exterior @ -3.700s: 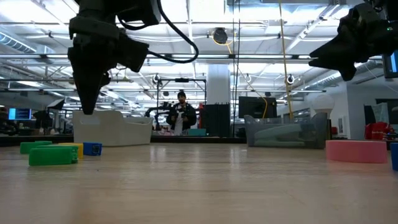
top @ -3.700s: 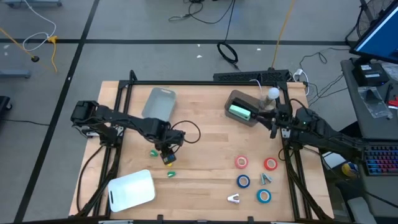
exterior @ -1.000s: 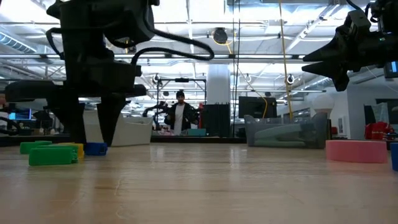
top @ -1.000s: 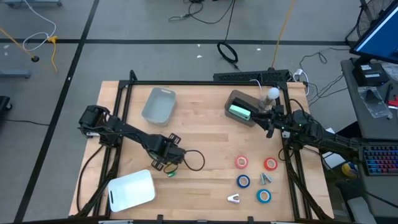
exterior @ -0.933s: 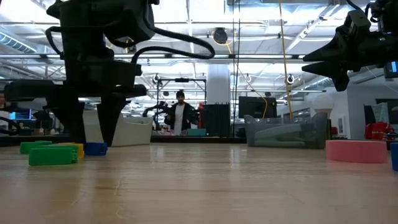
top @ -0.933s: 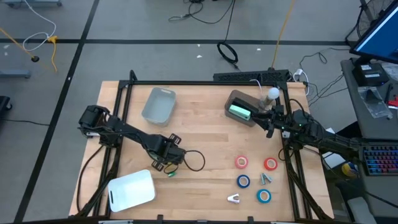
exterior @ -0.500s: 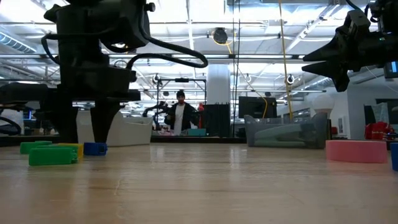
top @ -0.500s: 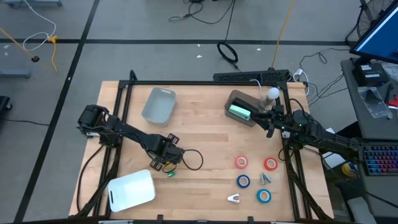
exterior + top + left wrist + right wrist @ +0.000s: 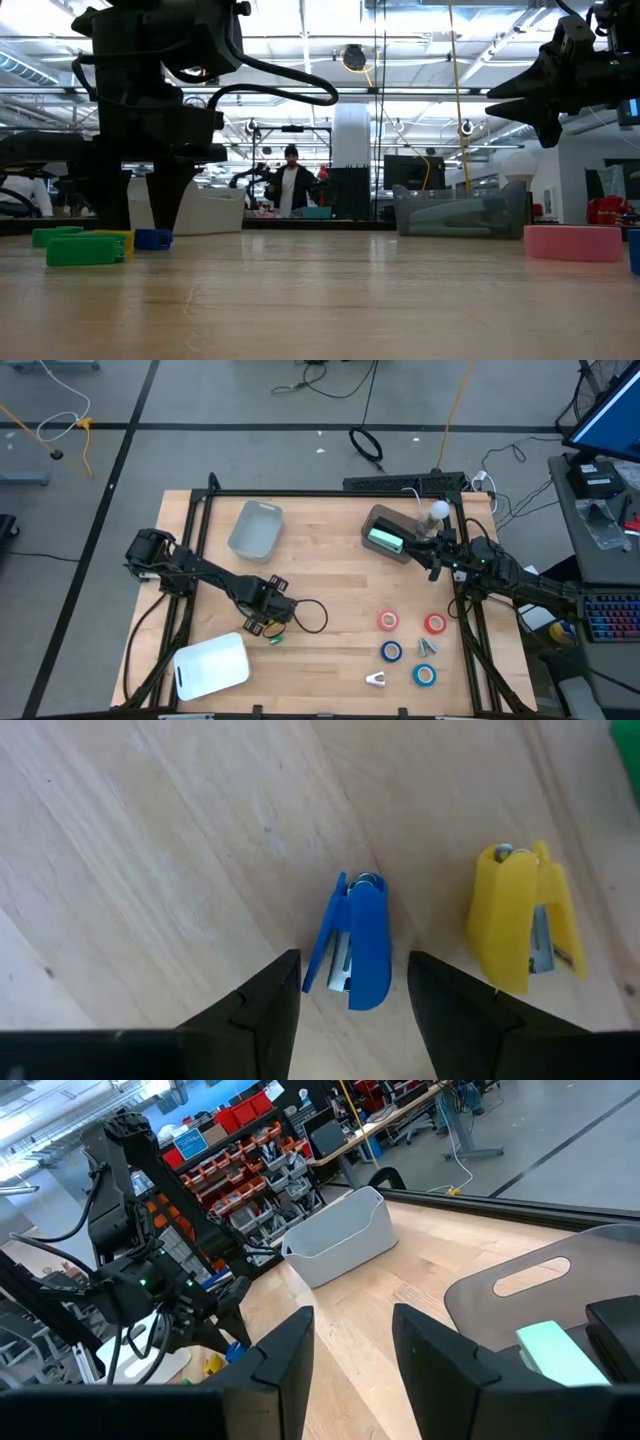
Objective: Pick and place Stapler, Stapler remover, tape
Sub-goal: Put the small blue stapler into the black bin
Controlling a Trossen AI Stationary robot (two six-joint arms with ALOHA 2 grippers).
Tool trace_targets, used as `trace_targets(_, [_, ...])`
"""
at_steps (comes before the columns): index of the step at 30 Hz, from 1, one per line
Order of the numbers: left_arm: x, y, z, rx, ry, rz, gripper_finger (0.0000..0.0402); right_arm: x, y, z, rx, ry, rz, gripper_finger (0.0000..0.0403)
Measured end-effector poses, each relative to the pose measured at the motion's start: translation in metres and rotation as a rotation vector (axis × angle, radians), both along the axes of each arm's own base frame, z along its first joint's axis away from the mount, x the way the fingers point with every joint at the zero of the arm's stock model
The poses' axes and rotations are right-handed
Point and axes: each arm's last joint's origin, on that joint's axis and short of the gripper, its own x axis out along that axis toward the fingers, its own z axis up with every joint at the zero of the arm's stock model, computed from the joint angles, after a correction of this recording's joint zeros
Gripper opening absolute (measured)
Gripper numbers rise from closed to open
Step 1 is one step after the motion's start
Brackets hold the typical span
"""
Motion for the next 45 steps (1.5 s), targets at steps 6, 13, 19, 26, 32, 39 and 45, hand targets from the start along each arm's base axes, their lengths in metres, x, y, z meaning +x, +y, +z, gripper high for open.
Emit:
trace_targets(6, [0.000, 0.000, 0.000, -0.002, 0.000, 0.001, 0.0135, 0.000, 0.000, 0.000, 0.000, 0.000, 0.000, 0.0130])
trace_targets(13, [0.001, 0.000, 0.000, -0.006, -0.007, 0.014, 0.0086, 0.000, 0.000, 0.000, 0.000, 0.000, 0.000, 0.0130])
trace_targets(19, [0.003, -0.001, 0.000, -0.014, -0.030, 0.030, 0.0075, 0.000, 0.000, 0.000, 0.000, 0.000, 0.000, 0.0130])
trace_targets(26, [0.004, 0.001, 0.003, -0.016, -0.044, 0.060, 0.0076, 0.000, 0.000, 0.000, 0.000, 0.000, 0.000, 0.0130])
trace_targets(32, [0.023, 0.012, 0.023, 0.002, -0.125, 0.105, 0.0076, 0.000, 0.000, 0.002, 0.035, -0.037, -0.007, 0.0130])
trace_targets(39, [0.060, 0.033, 0.067, -0.019, -0.333, 0.154, 0.0076, 0.002, -0.001, 0.014, -0.025, -0.134, 0.000, 0.0130])
trace_targets(45, [0.086, 0.050, 0.100, -0.047, -0.563, 0.201, 0.0076, 0.013, 0.001, 0.024, -0.101, -0.206, 0.171, 0.0130])
